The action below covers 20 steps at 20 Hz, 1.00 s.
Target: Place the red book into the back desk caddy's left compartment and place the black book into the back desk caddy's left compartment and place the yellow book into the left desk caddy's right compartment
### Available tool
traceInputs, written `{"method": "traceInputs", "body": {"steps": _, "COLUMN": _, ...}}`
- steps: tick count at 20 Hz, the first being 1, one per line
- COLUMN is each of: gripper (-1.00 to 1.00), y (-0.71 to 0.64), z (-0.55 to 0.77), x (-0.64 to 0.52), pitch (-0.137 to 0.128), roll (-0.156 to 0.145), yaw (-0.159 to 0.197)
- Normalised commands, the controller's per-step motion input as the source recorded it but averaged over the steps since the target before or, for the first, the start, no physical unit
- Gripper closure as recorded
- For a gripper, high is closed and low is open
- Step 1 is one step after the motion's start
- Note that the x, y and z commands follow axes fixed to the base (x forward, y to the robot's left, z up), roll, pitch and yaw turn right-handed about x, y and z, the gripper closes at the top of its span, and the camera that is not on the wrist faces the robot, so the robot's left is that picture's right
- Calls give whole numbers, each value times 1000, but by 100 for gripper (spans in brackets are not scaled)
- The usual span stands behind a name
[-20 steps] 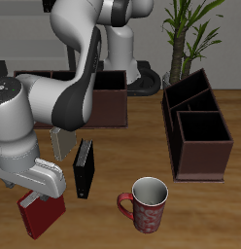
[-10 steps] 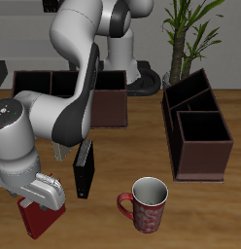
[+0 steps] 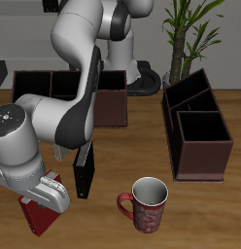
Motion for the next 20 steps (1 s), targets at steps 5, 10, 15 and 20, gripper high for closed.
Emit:
{"method": "traceInputs", "body": {"steps": 5, "gripper": 100, "y": 131, "z": 485, "x": -139, "pitch": -69, "roll": -4, "yaw": 31}}
{"method": "traceInputs", "body": {"steps": 10, "gripper": 100, "y": -64, "z": 1012, "x": -353, "pitch": -115, "roll": -87, "yaw": 68}}
{"method": "traceInputs", "body": {"steps": 15, "gripper": 100, "y": 25, "z": 921, "x": -597, "pitch": -117, "roll": -30, "yaw": 131}}
{"method": "traceInputs", "body": {"steps": 20, "gripper": 100, "y": 107, "z": 483, "x": -767, "pitch": -48, "roll": 22, "yaw": 142}}
